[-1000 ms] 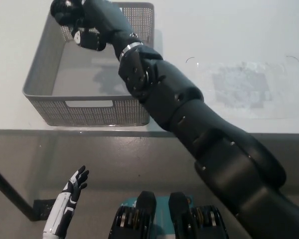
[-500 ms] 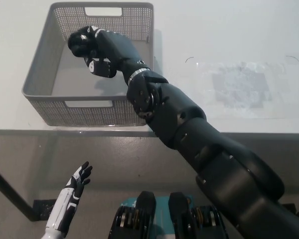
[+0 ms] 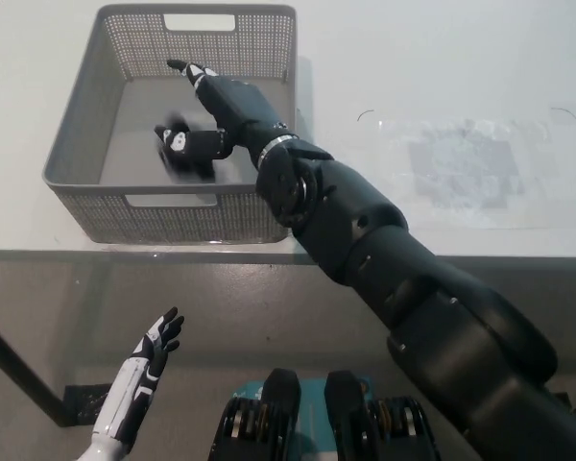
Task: Use the right hand to pick up a webcam and put it into a container on the left side
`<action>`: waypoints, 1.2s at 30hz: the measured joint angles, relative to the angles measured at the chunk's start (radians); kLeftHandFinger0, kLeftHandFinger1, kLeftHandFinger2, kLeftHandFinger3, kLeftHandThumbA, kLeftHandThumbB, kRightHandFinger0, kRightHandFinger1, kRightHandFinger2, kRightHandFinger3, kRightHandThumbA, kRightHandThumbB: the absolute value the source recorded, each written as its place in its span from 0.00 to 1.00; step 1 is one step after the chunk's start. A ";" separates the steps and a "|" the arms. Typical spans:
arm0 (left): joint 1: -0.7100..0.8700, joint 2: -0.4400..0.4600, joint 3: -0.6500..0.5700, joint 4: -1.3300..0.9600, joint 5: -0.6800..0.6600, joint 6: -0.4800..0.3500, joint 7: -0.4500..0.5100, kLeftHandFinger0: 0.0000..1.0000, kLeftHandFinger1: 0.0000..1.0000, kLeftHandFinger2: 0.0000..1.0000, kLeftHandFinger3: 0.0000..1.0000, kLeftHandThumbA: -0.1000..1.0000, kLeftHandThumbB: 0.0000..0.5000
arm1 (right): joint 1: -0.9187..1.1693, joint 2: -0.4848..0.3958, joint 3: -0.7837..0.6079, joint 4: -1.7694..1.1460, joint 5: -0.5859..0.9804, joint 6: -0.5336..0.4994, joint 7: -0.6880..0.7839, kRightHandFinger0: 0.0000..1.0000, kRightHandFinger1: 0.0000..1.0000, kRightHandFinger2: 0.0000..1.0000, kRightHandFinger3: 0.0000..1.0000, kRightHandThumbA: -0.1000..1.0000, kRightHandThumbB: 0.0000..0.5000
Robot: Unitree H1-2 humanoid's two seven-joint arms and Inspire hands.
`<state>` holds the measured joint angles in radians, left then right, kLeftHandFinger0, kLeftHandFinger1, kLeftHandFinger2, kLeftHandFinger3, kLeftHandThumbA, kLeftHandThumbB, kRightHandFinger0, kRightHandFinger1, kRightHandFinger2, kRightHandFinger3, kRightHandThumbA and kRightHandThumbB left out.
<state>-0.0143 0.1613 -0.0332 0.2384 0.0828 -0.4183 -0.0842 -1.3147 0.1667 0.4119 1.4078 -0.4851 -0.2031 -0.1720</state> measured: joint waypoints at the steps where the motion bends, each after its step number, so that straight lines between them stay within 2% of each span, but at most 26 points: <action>1: 0.000 0.000 0.000 0.000 0.000 0.000 -0.001 1.00 1.00 1.00 1.00 1.00 0.42 | -0.001 -0.005 -0.001 0.000 0.001 0.000 0.012 1.00 1.00 1.00 1.00 1.00 1.00; 9: 0.000 0.000 -0.005 0.000 0.000 0.000 -0.003 1.00 1.00 1.00 1.00 1.00 0.43 | -0.007 -0.030 -0.040 -0.015 0.030 0.001 0.086 1.00 1.00 1.00 1.00 1.00 0.99; 12: 0.000 0.000 -0.007 0.000 0.000 0.000 -0.003 1.00 1.00 1.00 1.00 1.00 0.43 | -0.010 -0.035 -0.070 -0.031 0.044 0.000 0.103 1.00 1.00 1.00 1.00 1.00 0.96; 13: 0.000 0.000 -0.008 0.000 0.000 0.000 -0.003 1.00 1.00 1.00 1.00 1.00 0.43 | -0.011 -0.037 -0.078 -0.040 0.049 0.000 0.107 1.00 1.00 1.00 1.00 1.00 0.99; 15: 0.000 0.000 -0.008 0.000 0.000 0.001 -0.004 1.00 1.00 1.00 1.00 1.00 0.44 | -0.013 -0.045 -0.118 -0.076 0.072 -0.001 0.123 1.00 1.00 1.00 1.00 1.00 0.99; 17: -0.001 0.001 -0.008 0.000 -0.001 0.001 -0.006 1.00 1.00 1.00 1.00 1.00 0.45 | -0.018 -0.059 -0.164 -0.131 0.099 -0.006 0.137 1.00 1.00 1.00 1.00 1.00 0.97; 18: -0.001 0.002 -0.008 0.000 -0.002 0.001 -0.008 1.00 1.00 1.00 1.00 1.00 0.46 | -0.020 -0.067 -0.186 -0.162 0.113 -0.008 0.142 1.00 1.00 1.00 1.00 1.00 0.91; 28: -0.001 0.004 -0.010 0.005 -0.002 0.006 -0.013 1.00 1.00 1.00 1.00 1.00 0.43 | 0.035 -0.154 -0.285 -0.557 0.180 0.018 0.192 1.00 1.00 1.00 1.00 1.00 0.93; 34: -0.001 0.004 -0.010 0.008 -0.001 0.008 -0.013 1.00 1.00 1.00 1.00 1.00 0.47 | 0.148 -0.195 -0.295 -0.778 0.195 0.056 0.222 1.00 1.00 1.00 1.00 1.00 0.85; 36: -0.001 0.004 -0.010 0.010 -0.001 0.008 -0.013 1.00 1.00 1.00 1.00 1.00 0.45 | 0.197 -0.212 -0.297 -0.848 0.200 0.068 0.230 1.00 1.00 1.00 1.00 1.00 0.82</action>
<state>-0.0150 0.1654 -0.0432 0.2480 0.0815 -0.4101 -0.0974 -1.1173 -0.0451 0.1149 0.5601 -0.2855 -0.1349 0.0583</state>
